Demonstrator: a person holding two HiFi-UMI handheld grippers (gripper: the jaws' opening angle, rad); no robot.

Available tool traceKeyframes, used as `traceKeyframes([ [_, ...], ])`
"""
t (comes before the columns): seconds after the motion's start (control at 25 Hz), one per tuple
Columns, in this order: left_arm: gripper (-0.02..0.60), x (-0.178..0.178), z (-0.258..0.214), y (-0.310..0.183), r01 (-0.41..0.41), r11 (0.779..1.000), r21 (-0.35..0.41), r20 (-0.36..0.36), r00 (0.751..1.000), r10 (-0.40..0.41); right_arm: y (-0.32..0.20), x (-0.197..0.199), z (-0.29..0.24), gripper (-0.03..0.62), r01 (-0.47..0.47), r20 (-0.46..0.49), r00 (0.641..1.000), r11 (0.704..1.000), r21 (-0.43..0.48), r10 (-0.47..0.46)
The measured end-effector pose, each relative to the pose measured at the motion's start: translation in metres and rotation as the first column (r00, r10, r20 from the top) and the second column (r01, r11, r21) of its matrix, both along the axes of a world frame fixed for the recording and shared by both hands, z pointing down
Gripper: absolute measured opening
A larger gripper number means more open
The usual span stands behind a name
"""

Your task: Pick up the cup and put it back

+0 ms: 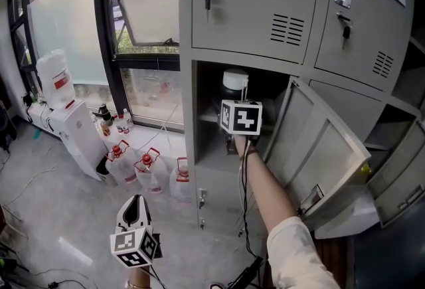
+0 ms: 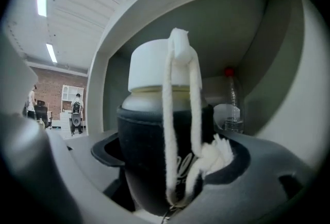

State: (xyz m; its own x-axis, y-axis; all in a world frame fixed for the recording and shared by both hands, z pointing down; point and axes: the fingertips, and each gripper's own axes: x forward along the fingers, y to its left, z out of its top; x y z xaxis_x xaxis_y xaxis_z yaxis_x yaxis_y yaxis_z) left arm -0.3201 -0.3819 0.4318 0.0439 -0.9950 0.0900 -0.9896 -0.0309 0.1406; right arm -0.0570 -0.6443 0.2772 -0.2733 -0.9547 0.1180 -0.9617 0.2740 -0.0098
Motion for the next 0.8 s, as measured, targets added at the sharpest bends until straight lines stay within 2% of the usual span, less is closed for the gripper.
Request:
traceKeyframes([
  [0.32, 0.026, -0.011, 0.003, -0.001, 0.035, 0.999, 0.002, -0.013, 0.999, -0.035, -0.028, 0.01, 0.011, 0.419, -0.039, -0.017, 0.999, 0.998, -0.046, 0.038],
  [0.8, 0.026, 0.003, -0.002, -0.006, 0.011, 1.0, 0.0, -0.028, 1.0, -0.011, -0.047, 0.016, 0.012, 0.419, -0.046, -0.029, 0.999, 0.998, -0.038, 0.045],
])
